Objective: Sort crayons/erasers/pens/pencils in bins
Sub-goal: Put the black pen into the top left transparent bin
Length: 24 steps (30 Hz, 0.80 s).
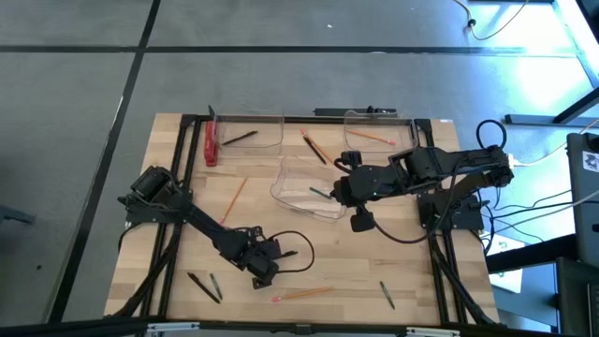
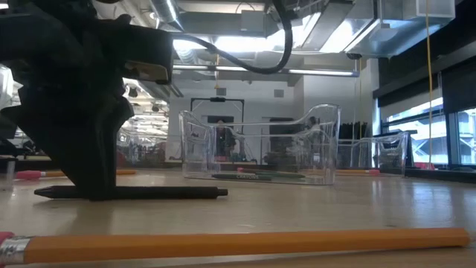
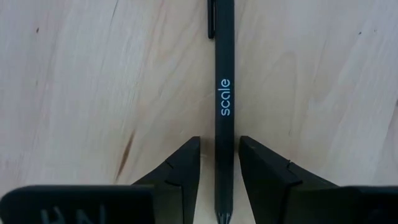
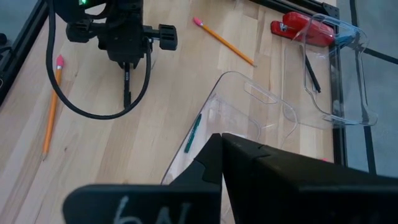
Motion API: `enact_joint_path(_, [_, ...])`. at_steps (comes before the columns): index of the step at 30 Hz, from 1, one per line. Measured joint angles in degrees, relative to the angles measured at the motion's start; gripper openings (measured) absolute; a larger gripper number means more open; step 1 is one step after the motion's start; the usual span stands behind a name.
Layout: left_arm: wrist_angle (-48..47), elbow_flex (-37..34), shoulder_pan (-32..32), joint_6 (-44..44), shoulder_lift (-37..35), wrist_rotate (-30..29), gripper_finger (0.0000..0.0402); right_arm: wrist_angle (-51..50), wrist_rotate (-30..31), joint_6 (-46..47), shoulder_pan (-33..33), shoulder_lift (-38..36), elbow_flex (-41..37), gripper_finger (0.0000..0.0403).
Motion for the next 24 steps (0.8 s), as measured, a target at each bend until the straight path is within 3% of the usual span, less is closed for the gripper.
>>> enact_joint_path(4, [-0.09, -0.07, 0.0, 0.21, 0.09, -0.03, 0.0096, 0.0, 0.0, -0.02, 0.0, 0.0, -0.02, 0.0005])
enact_joint_path(15, [0.26, -0.07, -0.02, 0.47, 0.26, -0.86, 0.0011, 0.0, 0.0, -0.02, 0.0, 0.0, -0.02, 0.0005])
enact_joint_path(24, [0.26, -0.18, -0.04, 0.45, -0.08, -0.71, 0.0007, 0.0, 0.0, -0.02, 0.0, 0.0, -0.02, 0.0005])
